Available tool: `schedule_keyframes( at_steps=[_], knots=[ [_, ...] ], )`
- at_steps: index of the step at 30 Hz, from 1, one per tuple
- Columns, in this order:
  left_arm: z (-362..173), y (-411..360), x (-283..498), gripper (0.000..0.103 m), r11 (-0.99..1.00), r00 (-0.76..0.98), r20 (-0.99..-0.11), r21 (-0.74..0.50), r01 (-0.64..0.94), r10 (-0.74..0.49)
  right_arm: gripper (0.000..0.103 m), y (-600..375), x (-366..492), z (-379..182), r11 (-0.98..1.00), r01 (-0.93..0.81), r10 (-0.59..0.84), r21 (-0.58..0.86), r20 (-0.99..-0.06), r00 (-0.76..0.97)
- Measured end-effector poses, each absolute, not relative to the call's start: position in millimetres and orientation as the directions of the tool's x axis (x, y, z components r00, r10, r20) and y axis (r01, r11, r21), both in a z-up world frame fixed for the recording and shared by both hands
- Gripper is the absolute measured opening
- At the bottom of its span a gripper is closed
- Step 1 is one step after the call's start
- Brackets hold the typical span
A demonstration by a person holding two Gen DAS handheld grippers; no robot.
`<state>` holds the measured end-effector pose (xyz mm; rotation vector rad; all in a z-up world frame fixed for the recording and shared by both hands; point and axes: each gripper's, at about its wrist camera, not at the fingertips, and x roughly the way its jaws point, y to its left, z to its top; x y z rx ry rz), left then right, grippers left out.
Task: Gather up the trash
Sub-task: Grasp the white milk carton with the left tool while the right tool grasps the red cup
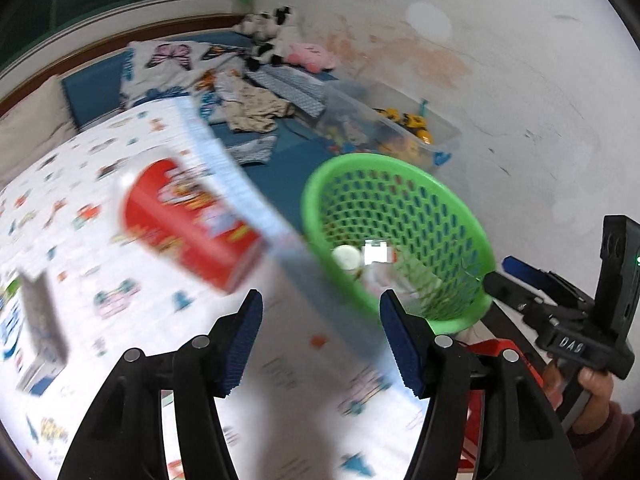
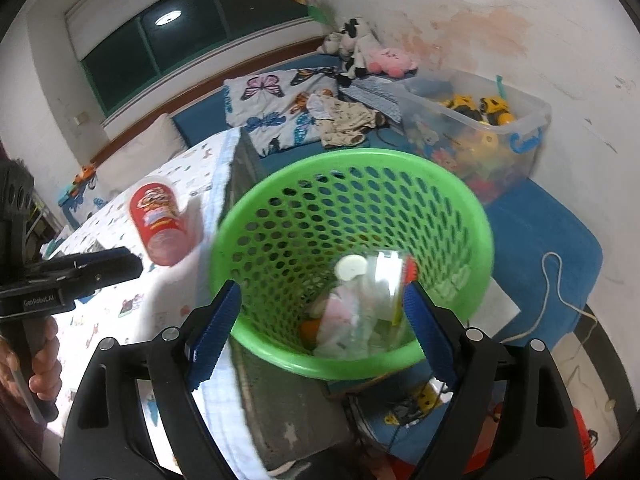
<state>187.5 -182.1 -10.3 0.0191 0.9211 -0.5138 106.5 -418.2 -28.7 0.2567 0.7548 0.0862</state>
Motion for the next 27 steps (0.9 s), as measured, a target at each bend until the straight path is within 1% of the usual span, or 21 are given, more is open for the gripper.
schedule_keyframes(
  at_steps=[8, 11, 13, 15, 19, 24, 27],
  knots=[
    [-12, -110, 182, 0.066, 0.947, 0.569, -0.766, -0.160, 0.280, -0.298, 0.087, -371, 130, -23, 0.966, -0.114, 0.244, 0.232, -0.670, 0.701],
    [-11, -82, 180, 0.070, 0.966, 0.598, -0.764, -0.138, 0.218, -0.243, 0.087, -347, 142, -22, 0.959, -0.176, 0.282, 0.222, -0.678, 0.679],
    [-12, -65, 181, 0.075, 0.975, 0.608, -0.764, -0.136, 0.178, -0.218, 0.088, -335, 150, -22, 0.956, -0.206, 0.293, 0.208, -0.684, 0.668],
    [-12, -45, 183, 0.077, 0.981, 0.615, -0.764, -0.140, 0.133, -0.193, 0.088, -320, 159, -23, 0.950, -0.242, 0.310, 0.198, -0.692, 0.652],
    [-12, -13, 187, 0.084, 0.986, 0.621, -0.767, -0.156, 0.060, -0.159, 0.088, -298, 173, -23, 0.937, -0.297, 0.335, 0.182, -0.702, 0.629],
    [-13, 14, 192, 0.090, 0.986, 0.625, -0.771, -0.165, -0.005, -0.125, 0.088, -275, 189, -22, 0.924, -0.356, 0.345, 0.141, -0.711, 0.613],
    [-14, 26, 196, 0.092, 0.986, 0.621, -0.777, -0.161, -0.035, -0.105, 0.088, -261, 200, -22, 0.912, -0.388, 0.357, 0.131, -0.719, 0.597]
  ],
)
